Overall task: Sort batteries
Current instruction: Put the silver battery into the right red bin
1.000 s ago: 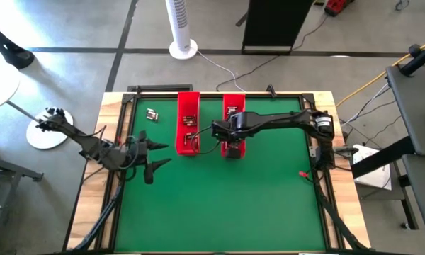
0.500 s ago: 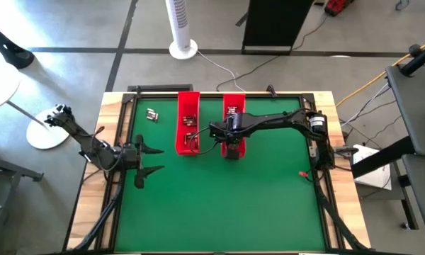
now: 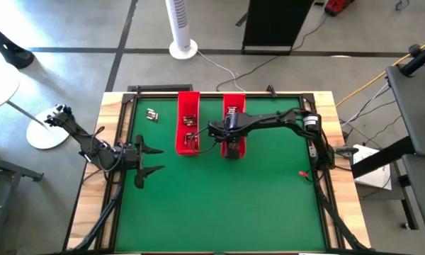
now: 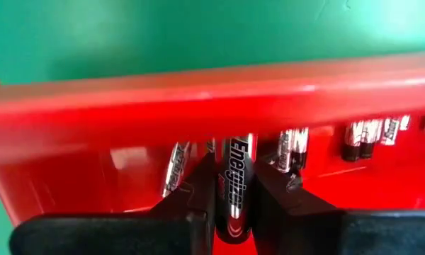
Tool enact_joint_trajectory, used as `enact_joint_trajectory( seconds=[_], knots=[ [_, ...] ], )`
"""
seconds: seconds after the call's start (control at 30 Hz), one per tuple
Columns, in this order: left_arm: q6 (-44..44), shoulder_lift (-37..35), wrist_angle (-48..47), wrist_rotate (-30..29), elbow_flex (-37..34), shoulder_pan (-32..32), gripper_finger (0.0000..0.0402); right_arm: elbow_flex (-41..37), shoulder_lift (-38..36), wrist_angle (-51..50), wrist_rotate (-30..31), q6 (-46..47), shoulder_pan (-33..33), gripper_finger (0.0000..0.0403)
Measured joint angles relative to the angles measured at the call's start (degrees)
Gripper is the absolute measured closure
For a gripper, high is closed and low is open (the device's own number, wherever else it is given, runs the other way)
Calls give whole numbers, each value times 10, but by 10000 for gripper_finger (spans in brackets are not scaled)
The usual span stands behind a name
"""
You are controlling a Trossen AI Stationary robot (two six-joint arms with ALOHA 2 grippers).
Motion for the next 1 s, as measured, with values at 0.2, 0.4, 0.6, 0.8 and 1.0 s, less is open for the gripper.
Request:
enact_joint_trajectory(
  seconds=[0.2,0.4,0.6,0.8,1.0],
  knots=[
    [1,0,0,0,0,0,167,0,11,8,5,-15,-10,355],
    [2,0,0,0,0,0,167,1,24,19,31,-22,-26,355],
    [2,0,0,0,0,0,167,3,22,18,39,-20,-38,355],
    [2,0,0,0,0,0,167,16,19,37,64,-29,-59,355],
    [-2,0,-1,0,0,0,167,16,19,37,31,-9,-82,355]
  ],
)
